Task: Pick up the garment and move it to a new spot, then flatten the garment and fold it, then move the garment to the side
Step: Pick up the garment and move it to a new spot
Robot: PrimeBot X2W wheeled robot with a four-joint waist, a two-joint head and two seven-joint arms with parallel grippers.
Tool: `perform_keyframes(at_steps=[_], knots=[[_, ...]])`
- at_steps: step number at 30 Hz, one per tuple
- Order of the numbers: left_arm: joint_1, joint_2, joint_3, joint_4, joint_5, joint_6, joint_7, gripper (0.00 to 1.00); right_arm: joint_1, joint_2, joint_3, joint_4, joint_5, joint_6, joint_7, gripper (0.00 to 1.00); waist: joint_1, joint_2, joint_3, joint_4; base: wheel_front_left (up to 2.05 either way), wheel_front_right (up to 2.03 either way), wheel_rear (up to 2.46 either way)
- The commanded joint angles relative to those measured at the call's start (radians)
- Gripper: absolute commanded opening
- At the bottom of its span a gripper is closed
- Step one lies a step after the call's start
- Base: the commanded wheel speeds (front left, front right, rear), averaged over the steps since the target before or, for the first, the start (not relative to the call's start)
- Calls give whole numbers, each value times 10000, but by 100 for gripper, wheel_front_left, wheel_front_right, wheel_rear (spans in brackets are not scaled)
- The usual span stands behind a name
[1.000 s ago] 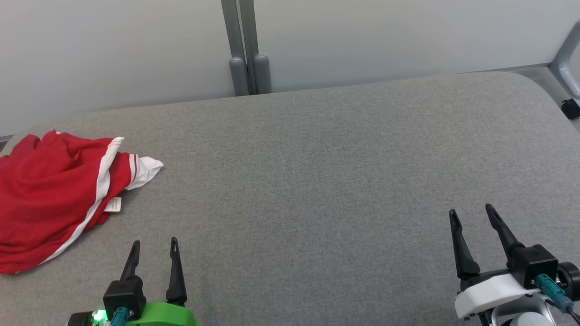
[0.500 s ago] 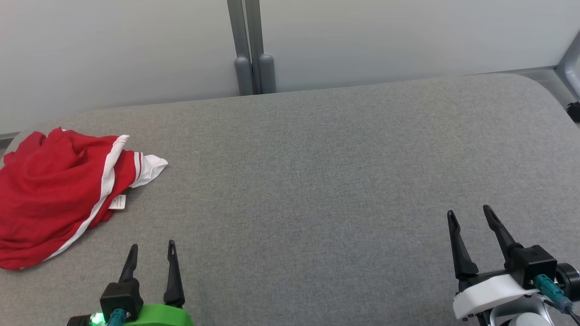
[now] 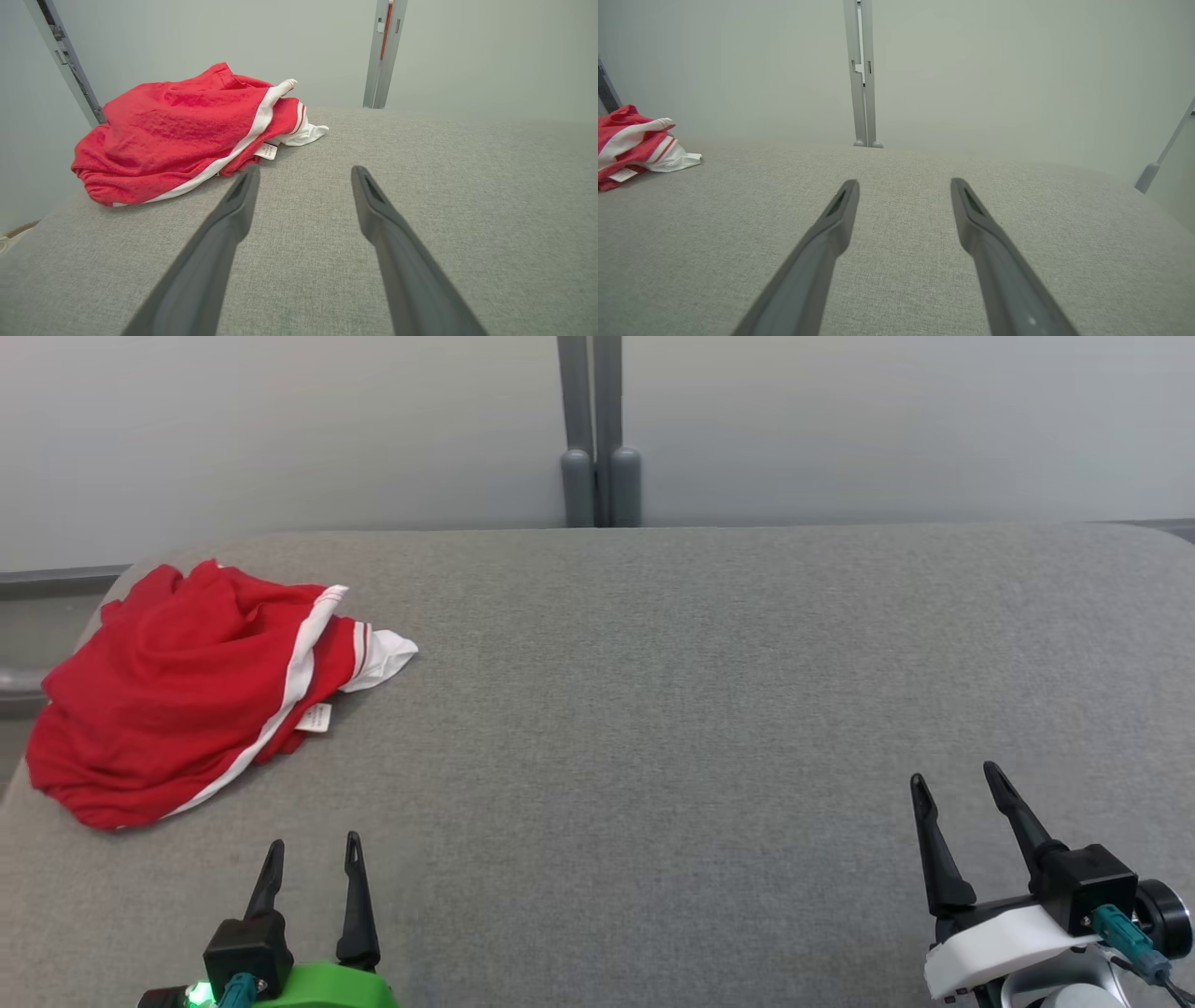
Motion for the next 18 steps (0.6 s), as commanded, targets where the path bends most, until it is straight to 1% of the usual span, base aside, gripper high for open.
perform_keyframes(at_steps=[1, 4, 8, 14, 18], knots=[[96, 66, 23, -18, -77, 13, -2, 100, 93, -9, 3, -27, 96, -1, -31, 100, 0, 0, -67, 673, 0, 0, 0], [171, 64, 59, -32, -103, 12, -4, 100, 15, -4, 157, -4, 111, 0, -31, 100, 0, 0, -77, 1081, 0, 0, 0], [230, 64, 124, -79, -126, 3, -4, 100, -105, 23, 384, 40, 147, -1, -31, 100, 0, 0, -67, 1345, 0, 0, 0], [188, 63, 173, -180, -151, -2, -2, 100, -192, 5, 608, -12, 218, -1, -31, 100, 0, 0, 152, 1350, 0, 0, 0], [-406, 63, 97, -338, -258, 19, -3, 100, -403, -172, 677, -148, 304, -1, -31, 100, 0, 0, 791, 1267, 0, 0, 0]])
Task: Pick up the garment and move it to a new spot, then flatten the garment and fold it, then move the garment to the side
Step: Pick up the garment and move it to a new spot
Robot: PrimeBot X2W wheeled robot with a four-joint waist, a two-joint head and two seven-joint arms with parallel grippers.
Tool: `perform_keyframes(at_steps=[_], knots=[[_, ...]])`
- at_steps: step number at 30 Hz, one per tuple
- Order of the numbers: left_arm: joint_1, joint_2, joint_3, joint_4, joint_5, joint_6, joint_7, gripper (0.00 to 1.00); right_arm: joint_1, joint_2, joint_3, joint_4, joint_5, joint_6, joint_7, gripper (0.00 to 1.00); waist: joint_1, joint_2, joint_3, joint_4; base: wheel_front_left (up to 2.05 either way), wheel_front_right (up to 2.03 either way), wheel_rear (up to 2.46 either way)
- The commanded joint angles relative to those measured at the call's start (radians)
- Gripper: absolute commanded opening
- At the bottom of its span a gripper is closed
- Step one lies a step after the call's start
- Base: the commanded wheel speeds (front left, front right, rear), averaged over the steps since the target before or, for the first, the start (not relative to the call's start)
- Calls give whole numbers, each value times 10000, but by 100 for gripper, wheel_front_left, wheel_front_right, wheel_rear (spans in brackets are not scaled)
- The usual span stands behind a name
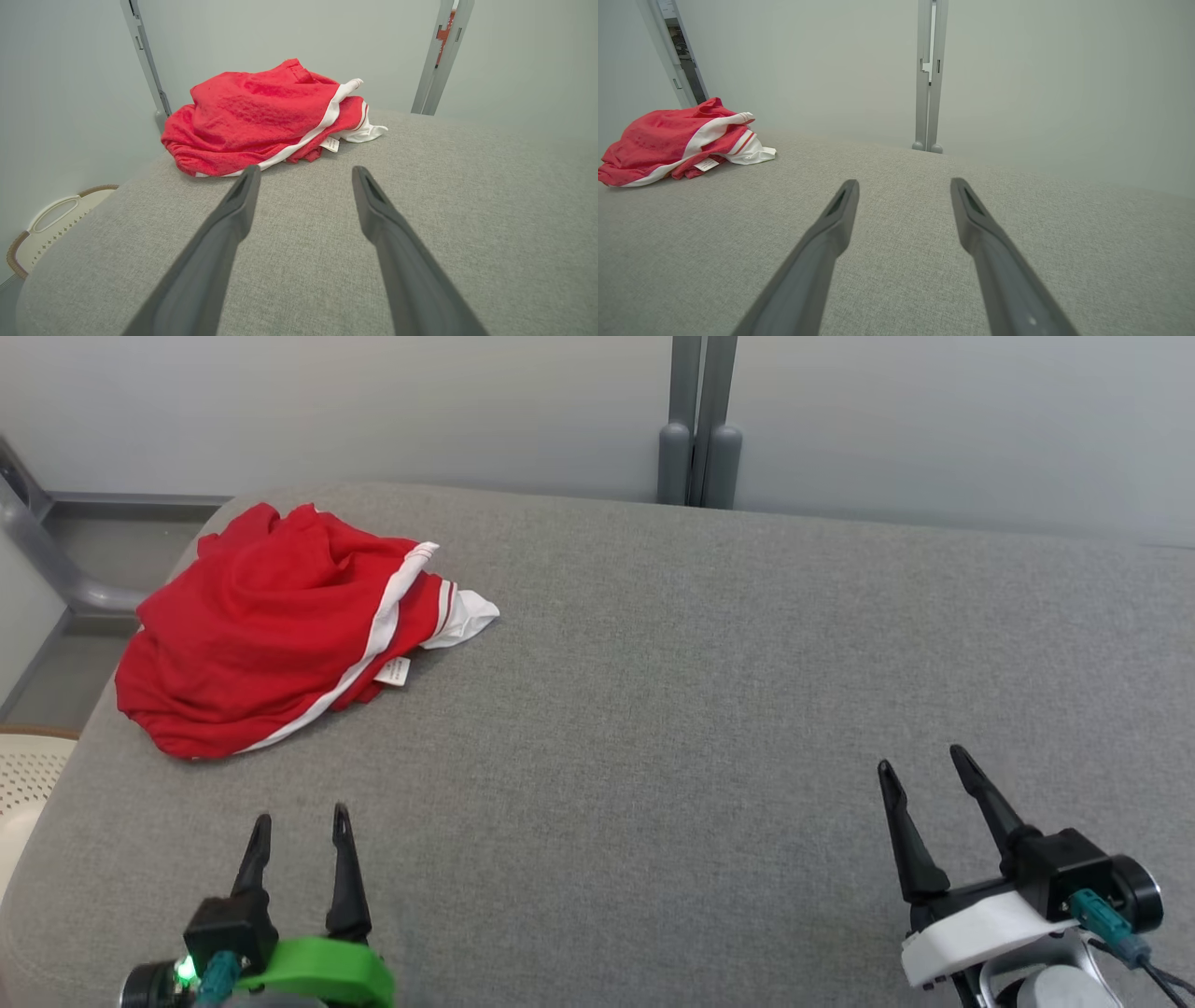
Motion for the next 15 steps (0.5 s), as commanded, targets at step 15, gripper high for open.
perform_keyframes(at_steps=[15], knots=[[-6299, 755, 18, 2299, -481, 80, 2518, 100, -2450, -1823, 966, -838, 592, -3, -31, 100, 0, 0, 4798, -314, 0, 0, 0]])
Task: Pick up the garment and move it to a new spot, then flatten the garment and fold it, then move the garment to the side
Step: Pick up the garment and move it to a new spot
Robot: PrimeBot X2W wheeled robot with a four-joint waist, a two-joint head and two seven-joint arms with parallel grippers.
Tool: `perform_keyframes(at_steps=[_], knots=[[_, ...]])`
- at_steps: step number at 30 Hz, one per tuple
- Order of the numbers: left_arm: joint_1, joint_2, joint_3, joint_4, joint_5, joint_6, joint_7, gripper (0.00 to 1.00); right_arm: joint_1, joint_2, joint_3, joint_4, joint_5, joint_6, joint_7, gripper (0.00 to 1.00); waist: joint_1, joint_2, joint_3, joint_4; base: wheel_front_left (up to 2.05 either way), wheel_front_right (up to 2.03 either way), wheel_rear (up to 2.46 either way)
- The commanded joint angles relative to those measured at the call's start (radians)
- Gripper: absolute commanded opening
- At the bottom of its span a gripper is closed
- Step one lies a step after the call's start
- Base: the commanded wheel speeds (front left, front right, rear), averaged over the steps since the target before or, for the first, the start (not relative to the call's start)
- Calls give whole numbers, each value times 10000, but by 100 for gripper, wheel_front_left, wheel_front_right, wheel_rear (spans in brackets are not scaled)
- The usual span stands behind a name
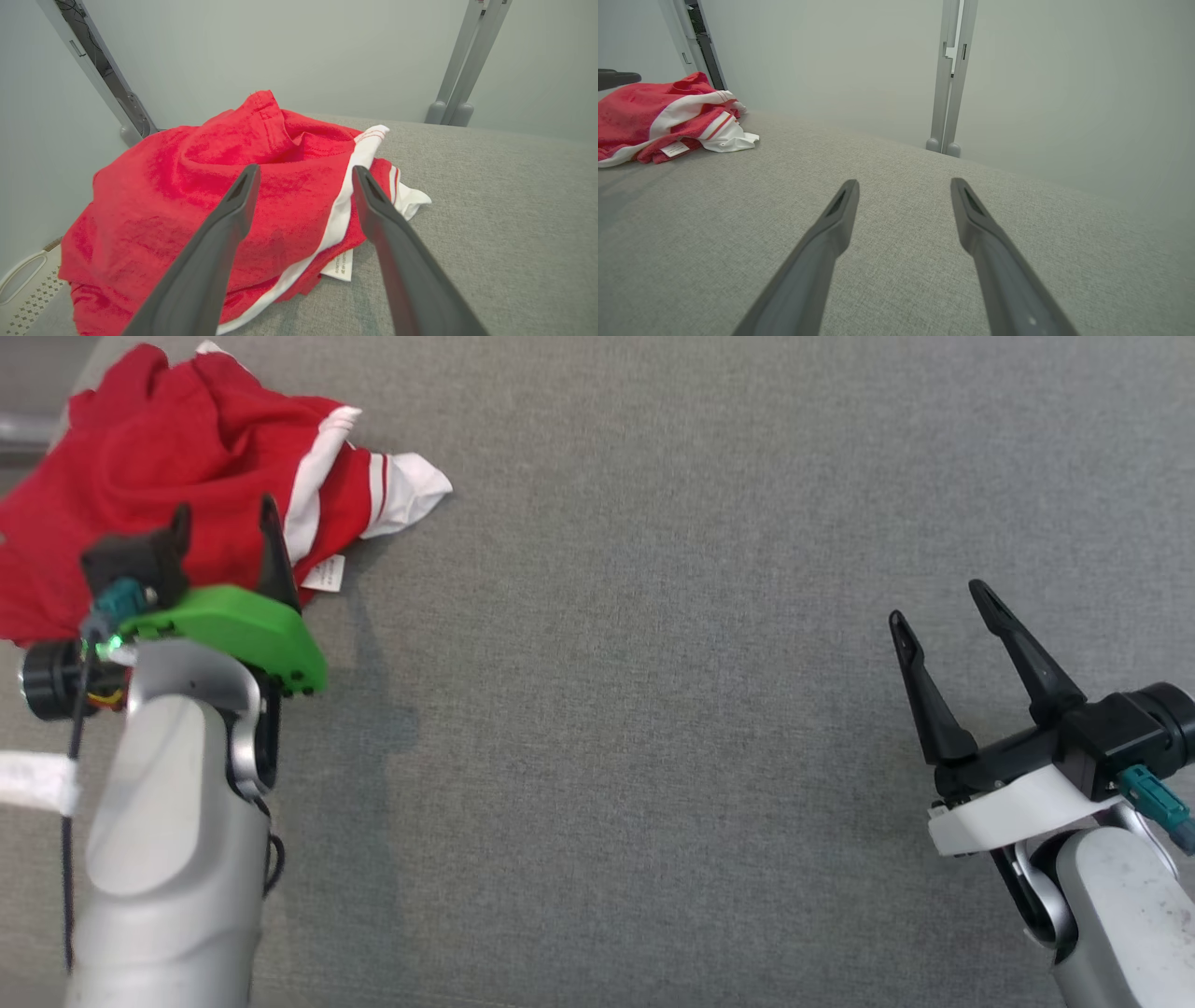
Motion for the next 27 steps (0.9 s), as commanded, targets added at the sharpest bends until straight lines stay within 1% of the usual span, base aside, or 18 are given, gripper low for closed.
perform_keyframes(at_steps=[1, 5, 8, 9, 10, 11, 13, 14, 16, 19, 22, 25, 27], knots=[[-501, 220, 13, 178, 40, 90, 356, 100, -286, -116, 61, -63, 83, -3, -31, 100, -1, 0, 1816, -231, 0, 0, 0], [-1541, 827, -19, 760, 324, 373, 1729, 100, -518, -180, 228, -37, 179, -3, -31, 100, -1, 0, 1965, -416, 0, 0, 0], [-1949, 1182, -90, 1120, 511, 419, 2503, 100, -556, -76, 280, -65, 237, -3, -31, 100, -1, 0, 1887, -541, 0, 0, 0], [-2019, 1235, -82, 1209, 480, 372, 2692, 56, -547, -46, 284, -67, 248, -3, -31, 100, -1, 0, 1858, -566, 0, 0, 0], [-2090, 1328, -99, 1286, 452, 316, 2883, 44, -527, -14, 296, -48, 257, -3, -31, 100, -1, 0, 1796, -594, 0, 0, 0], [-2128, 1396, -129, 1367, 434, 240, 3103, 0, -500, 8, 291, -32, 261, -3, -31, 100, -1, 0, 1754, -608, 0, 0, 0], [-2138, 1475, -128, 1399, 343, 118, 3309, 0, -415, 63, 262, 17, 261, -3, -31, 100, -1, 0, 1615, -617, 0, 0, 0], [-2120, 1592, -117, 1336, 363, 116, 3295, 0, -378, 98, 248, 43, 262, -3, -31, 100, -1, 0, 1522, -623, 0, 0, 0], [-1996, 1616, -30, 1178, 211, 63, 3246, 0, -295, 173, 208, 87, 264, -3, -31, 100, -1, 0, 1320, -621, 0, 0, 0], [-1815, 1822, 81, 705, 76, -17, 3142, 0, -124, 325, 140, 158, 256, -3, -31, 100, -1, 0, 892, -609, 0, 0, 0], [-1666, 2123, 121, -37, 74, -157, 3152, 0, 96, 492, 137, 255, 217, -3, -31, 100, -1, 0, 325, -607, 0, 0, 0], [-1574, 2252, 80, -1040, -57, -337, 3307, 0, 348, 694, 87, 360, 186, -3, -31, 100, -1, 0, -266, -635, 0, 0, 0], [-1513, 2239, 53, -1716, -256, -511, 3495, 0, 477, 806, 69, 390, 161, -3, -31, 100, -1, 0, -560, -694, 0, 0, 0]])
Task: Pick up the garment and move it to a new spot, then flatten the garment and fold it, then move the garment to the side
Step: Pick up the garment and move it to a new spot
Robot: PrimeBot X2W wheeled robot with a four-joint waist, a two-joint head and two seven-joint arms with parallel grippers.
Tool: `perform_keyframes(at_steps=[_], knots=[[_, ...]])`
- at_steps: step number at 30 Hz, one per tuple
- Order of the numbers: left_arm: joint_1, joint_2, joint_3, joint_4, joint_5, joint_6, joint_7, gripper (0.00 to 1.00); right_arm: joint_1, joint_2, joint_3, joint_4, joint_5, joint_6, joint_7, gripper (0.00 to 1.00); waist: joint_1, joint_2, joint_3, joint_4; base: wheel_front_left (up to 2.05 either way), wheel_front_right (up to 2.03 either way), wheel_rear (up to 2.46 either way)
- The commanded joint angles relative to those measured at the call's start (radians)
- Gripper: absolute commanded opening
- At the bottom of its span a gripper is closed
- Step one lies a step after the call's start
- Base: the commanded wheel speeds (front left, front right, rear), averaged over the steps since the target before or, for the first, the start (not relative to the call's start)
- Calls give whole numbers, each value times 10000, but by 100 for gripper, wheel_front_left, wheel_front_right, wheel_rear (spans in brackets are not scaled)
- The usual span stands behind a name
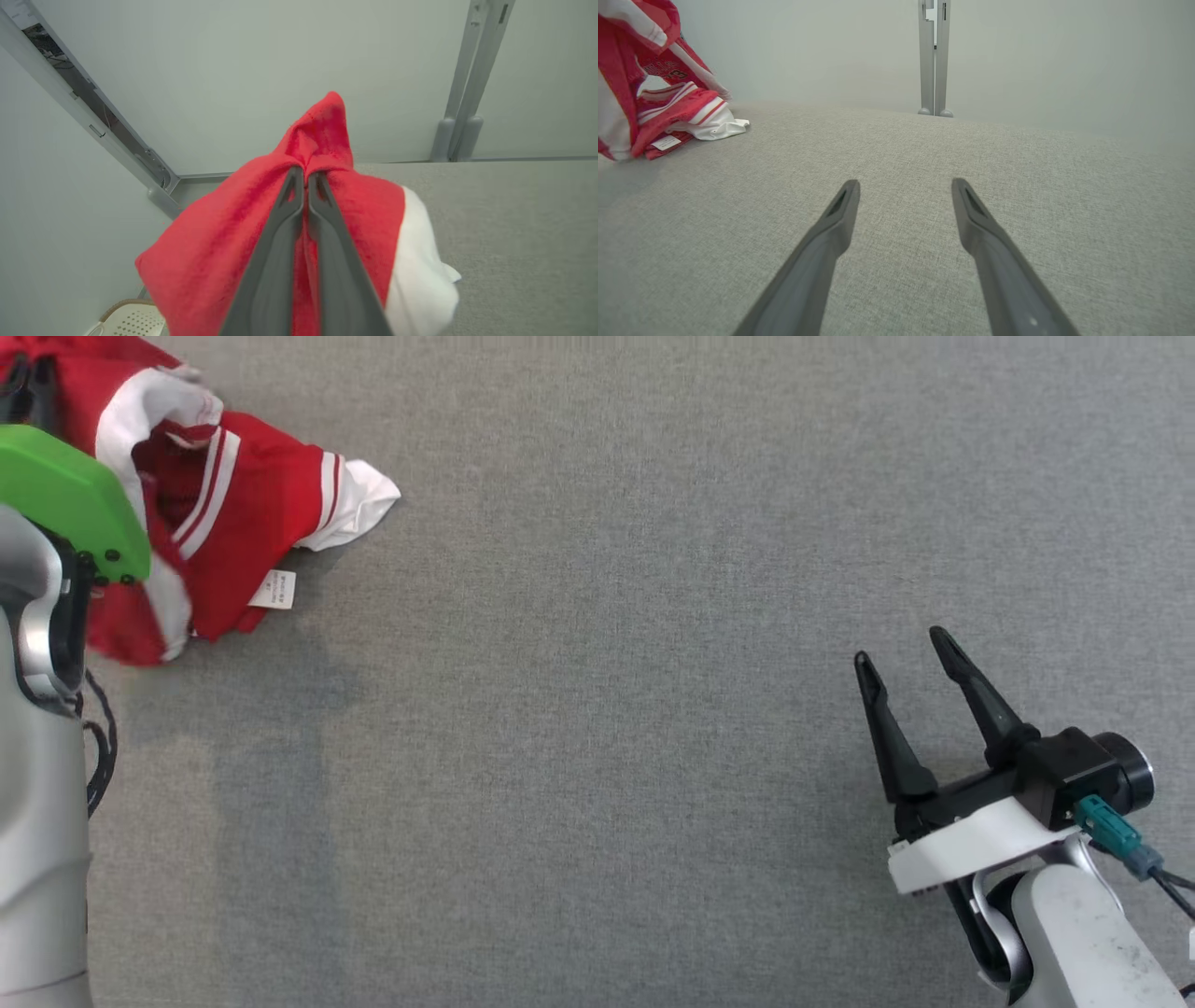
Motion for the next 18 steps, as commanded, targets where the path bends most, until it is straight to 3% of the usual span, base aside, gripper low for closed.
perform_keyframes(at_steps=[1, 9, 13, 18], knots=[[191, -26, -56, -568, -248, -192, 161, 0, 190, 100, -23, 50, -64, -3, -31, 100, -1, 0, -951, -135, 0, 0, 0], [794, -490, -867, -3983, -1458, -920, 1456, 0, 665, 454, -126, 164, -196, -3, -31, 100, -1, 0, -1841, -938, 0, 0, 0], [1355, -814, -1363, -5344, -2051, -1009, 2033, 0, 810, 536, -254, 139, -197, -3, -31, 100, -1, 0, -2006, -1591, 0, 0, 0], [2312, -1106, -2033, -5965, -2396, -960, 2416, 0, 946, 610, -443, 105, -184, -3, -31, 100, -1, 0, -1963, -2435, 0, 0, 0]])
